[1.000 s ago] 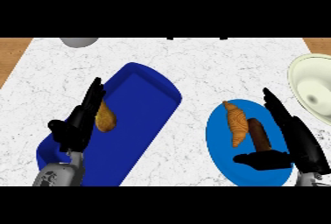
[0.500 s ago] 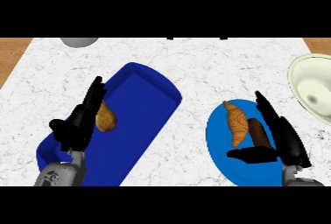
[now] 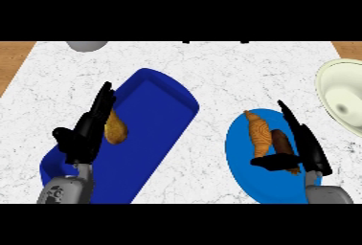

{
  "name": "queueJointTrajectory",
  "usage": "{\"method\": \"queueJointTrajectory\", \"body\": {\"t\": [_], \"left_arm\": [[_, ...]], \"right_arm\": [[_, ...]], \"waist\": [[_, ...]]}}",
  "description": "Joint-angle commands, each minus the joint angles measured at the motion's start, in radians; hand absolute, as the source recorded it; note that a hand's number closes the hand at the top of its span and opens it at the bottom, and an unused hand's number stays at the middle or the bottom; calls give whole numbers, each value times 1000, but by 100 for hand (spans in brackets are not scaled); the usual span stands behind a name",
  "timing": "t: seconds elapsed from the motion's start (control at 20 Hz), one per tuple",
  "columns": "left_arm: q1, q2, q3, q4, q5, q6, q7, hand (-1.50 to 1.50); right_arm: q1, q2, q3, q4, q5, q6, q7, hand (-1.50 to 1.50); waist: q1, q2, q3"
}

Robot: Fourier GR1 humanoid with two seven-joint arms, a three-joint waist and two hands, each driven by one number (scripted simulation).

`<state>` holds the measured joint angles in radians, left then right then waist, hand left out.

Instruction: Pick the croissant from the plate and place it in the bowl

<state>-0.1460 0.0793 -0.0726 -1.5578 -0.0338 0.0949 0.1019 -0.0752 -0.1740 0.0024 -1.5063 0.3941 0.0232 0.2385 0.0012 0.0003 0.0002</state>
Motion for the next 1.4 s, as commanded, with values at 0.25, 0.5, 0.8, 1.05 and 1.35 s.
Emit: {"method": "queueJointTrajectory", "body": {"t": [0.25, 0.5, 0.8, 1.05, 1.35], "left_arm": [[2, 10, 34, 1, 5, -21, -9, 0], [19, -8, 17, -28, -9, -11, 2, 0], [-96, -35, 47, 99, -20, -9, -17, 0], [21, 4, 50, 5, -15, -23, -24, 0], [-19, -18, 31, -10, -31, -4, 26, 0]], "right_arm": [[-92, 18, 85, 160, 89, 25, -99, 150], [-41, 32, 164, 138, 175, -2, -167, 150], [-51, 13, 75, 209, 103, 38, -288, 150], [224, -200, 74, -111, -91, 344, -461, 150], [339, -252, -39, -263, -256, 420, -686, 150]], "waist": [[6, 0, 0], [2, -2, 0], [-3, 1, 0], [-28, -7, 0], [-26, -5, 0]]}}
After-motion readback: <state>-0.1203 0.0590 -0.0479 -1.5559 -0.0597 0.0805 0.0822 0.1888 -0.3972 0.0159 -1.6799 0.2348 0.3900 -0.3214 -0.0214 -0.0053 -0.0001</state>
